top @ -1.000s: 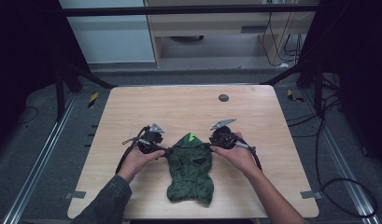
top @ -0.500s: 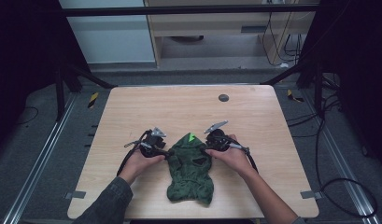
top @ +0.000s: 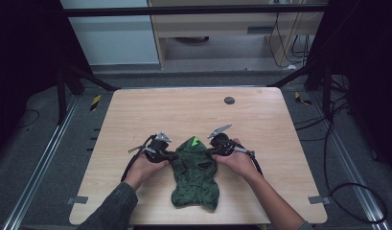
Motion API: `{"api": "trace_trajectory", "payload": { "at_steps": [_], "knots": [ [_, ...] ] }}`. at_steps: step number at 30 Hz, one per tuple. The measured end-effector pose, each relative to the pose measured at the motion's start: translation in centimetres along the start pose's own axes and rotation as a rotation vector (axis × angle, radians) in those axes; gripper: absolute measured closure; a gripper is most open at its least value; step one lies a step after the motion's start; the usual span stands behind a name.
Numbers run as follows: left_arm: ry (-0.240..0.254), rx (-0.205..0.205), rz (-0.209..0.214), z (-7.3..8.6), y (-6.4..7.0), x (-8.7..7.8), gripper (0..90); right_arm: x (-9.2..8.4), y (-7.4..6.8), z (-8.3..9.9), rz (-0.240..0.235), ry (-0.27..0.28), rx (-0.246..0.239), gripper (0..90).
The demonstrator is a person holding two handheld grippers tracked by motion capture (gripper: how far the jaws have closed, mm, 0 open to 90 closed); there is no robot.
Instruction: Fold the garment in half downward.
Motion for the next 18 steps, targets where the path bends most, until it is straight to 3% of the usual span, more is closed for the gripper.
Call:
{"api": "trace_trajectory", "payload": {
  "at_steps": [6, 18],
  "knots": [
    [-0.009, 0.010, -0.012, -0.6, -0.1, -0.4, 81.0, -0.7, 0.2, -0.9, 0.013, 0.012, -0.028, 84.7],
    [0.019, 0.027, -0.055, -2.7, -0.5, -2.0, 81.5, -2.8, 1.1, -3.7, 0.042, 0.053, -0.059, 85.0]
  ]
}}
Point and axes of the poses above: each handheld gripper's, and its own axes: x roughly forward along the jaws, z roughly out of its underside, y roughly to its right, the point moved 5 cm from there along x, roughly forward along the jaws, and after that the axes turned 9 degrees about z, right-handed, at the moved point
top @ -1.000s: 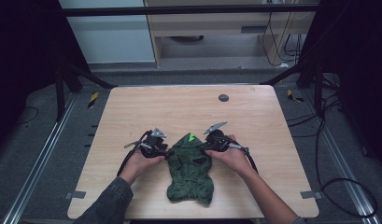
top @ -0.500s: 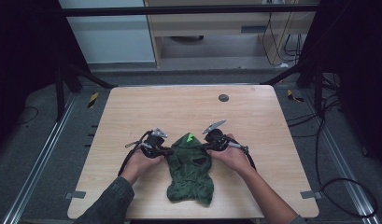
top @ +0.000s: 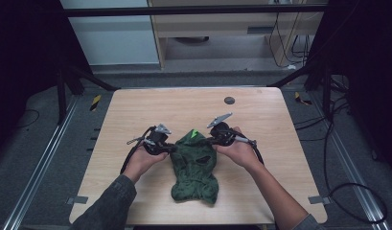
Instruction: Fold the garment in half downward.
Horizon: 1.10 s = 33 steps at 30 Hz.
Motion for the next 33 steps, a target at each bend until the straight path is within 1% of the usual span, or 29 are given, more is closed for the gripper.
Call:
{"api": "trace_trajectory", "payload": {
  "at_steps": [1, 4, 9, 13, 15, 19, 25, 29, 33],
  "knots": [
    [0.005, 0.001, -0.001, -0.2, -0.1, -0.1, 81.5, -0.1, 0.1, -0.2, 0.004, 0.005, 0.004, 85.0],
    [0.010, -0.006, -0.005, -0.5, -0.3, -0.2, 81.5, -0.3, 0.3, -0.7, 0.011, 0.012, -0.004, 85.0],
    [0.013, 0.004, -0.016, -1.0, -0.3, -0.6, 81.4, -0.7, 0.4, -1.2, 0.020, 0.014, -0.013, 85.0],
    [0.021, 0.010, -0.021, -1.7, -0.5, -1.1, 81.5, -1.0, 0.8, -1.8, 0.028, 0.031, -0.010, 85.0],
    [0.023, 0.006, -0.021, -1.8, -0.5, -1.1, 81.5, -1.1, 0.8, -1.9, 0.029, 0.032, -0.008, 85.0],
    [0.030, 0.021, -0.029, -2.5, -0.8, -1.6, 81.5, -1.2, 1.1, -2.5, 0.037, 0.039, -0.009, 85.0],
    [0.039, 0.021, -0.039, -3.2, -1.0, -2.0, 81.5, -1.4, 1.4, -3.2, 0.048, 0.049, -0.014, 85.0],
    [0.044, 0.027, -0.053, -3.6, -1.2, -2.3, 81.4, -1.7, 1.7, -3.8, 0.057, 0.059, -0.016, 85.0],
    [0.053, 0.028, -0.058, -3.9, -1.3, -2.4, 81.4, -1.9, 1.8, -4.2, 0.064, 0.067, -0.029, 85.1]
  ]
}}
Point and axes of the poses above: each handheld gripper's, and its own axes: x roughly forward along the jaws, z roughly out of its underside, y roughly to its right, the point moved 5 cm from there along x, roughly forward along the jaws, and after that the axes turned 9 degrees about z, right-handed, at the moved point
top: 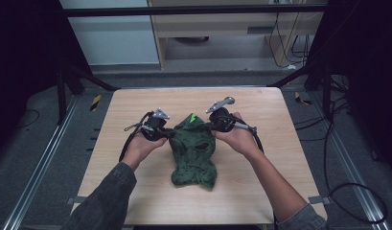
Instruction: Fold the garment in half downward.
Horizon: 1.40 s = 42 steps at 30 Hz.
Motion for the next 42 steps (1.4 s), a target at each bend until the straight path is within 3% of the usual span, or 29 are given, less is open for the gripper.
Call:
{"api": "trace_trajectory", "payload": {
  "at_steps": [30, 42],
  "knots": [
    [0.044, 0.036, -0.046, -2.9, -0.2, -0.6, 81.1, -0.1, 1.4, -1.7, 0.046, 0.014, -0.004, 85.1],
    [0.041, 0.038, -0.059, -3.1, -0.5, -0.5, 80.9, 0.4, 1.8, -1.9, 0.063, 0.016, 0.003, 85.0]
  ]
}}
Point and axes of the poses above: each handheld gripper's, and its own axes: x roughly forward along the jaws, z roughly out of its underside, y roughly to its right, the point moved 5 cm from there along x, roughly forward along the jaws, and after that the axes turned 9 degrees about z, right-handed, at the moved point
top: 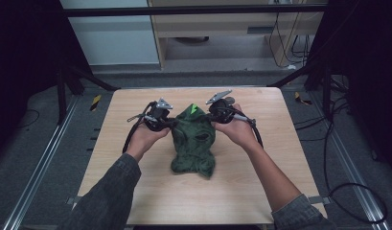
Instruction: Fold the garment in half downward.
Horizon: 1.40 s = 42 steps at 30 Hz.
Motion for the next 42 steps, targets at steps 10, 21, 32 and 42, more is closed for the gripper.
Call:
{"api": "trace_trajectory", "payload": {
  "at_steps": [10, 21, 32, 42],
  "knots": [
    [-0.012, 0.014, 0.005, 1.7, 0.8, 0.0, 80.2, -0.3, -1.1, 1.3, -0.011, 0.015, -0.030, 84.9],
    [-0.004, 0.028, 0.014, 2.7, 1.8, -0.3, 80.2, -0.8, -1.8, 2.6, -0.024, 0.041, -0.021, 85.0],
    [0.000, 0.033, 0.026, 3.8, 2.6, -0.6, 79.9, -1.7, -2.7, 3.6, -0.037, 0.062, -0.027, 84.8],
    [0.005, 0.039, 0.037, 4.9, 3.6, -0.7, 79.5, -2.3, -3.5, 4.8, -0.036, 0.071, -0.041, 83.9]
  ]
}}
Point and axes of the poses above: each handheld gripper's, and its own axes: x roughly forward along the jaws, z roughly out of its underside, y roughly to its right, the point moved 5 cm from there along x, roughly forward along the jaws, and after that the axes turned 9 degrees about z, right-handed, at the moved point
